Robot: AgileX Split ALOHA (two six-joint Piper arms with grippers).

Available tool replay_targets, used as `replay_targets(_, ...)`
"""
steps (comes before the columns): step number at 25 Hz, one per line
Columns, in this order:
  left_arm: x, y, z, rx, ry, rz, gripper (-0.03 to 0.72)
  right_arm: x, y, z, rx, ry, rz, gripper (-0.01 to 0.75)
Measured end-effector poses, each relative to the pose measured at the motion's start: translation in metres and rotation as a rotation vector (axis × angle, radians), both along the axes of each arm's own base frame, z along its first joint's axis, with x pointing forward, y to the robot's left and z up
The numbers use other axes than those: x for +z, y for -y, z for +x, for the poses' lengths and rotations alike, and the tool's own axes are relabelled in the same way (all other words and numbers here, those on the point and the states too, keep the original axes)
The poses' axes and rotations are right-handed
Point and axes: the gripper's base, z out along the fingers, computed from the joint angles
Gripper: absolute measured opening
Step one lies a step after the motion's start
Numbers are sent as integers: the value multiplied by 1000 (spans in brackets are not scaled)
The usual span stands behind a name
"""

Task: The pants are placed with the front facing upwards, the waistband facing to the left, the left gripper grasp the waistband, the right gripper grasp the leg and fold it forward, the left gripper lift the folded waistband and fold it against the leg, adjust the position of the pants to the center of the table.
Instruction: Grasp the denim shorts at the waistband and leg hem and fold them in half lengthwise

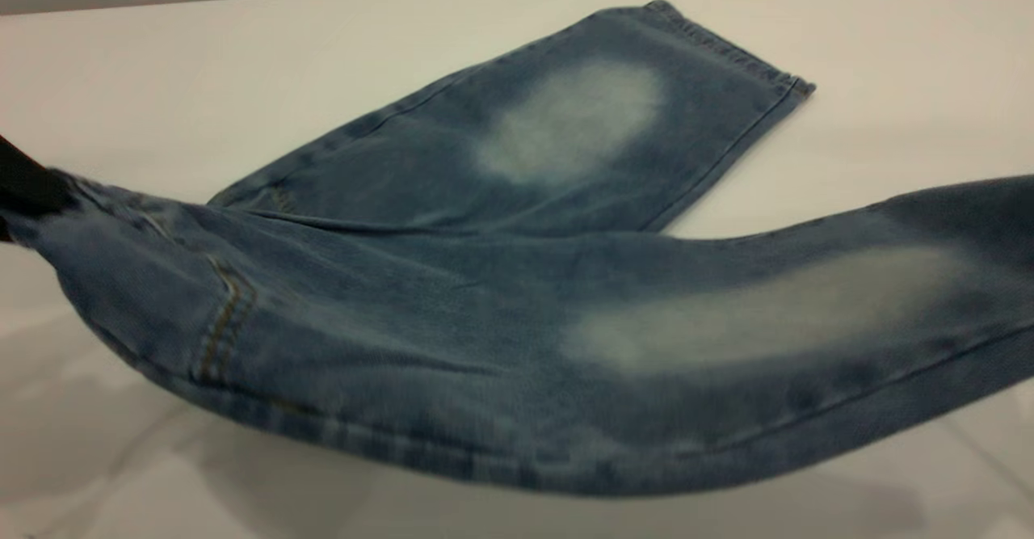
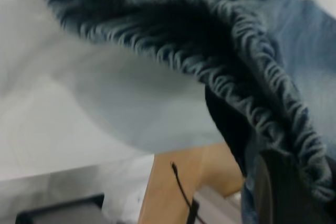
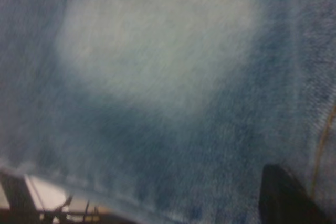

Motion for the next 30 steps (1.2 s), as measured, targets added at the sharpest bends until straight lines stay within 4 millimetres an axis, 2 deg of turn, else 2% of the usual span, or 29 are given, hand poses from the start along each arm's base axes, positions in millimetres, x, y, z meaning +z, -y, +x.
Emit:
replay_targets(4,15,-1,-2,50,81,31,112,9,2,14,-34,88,-13,15)
replay_targets(8,15,-1,-1,59,88,31,112,23,2,30,-48,160,-14,15)
replay_targets(12,17,-2,4,115,113,21,112,28,2,52,-82,198,-2,15)
replay_targets(23,17,-8,13,278,124,34,112,11,-3,120,-112,207,86,15)
replay_targets(30,13,-13,19,373,116,51,112,4,-5,154,-133,203,120,15)
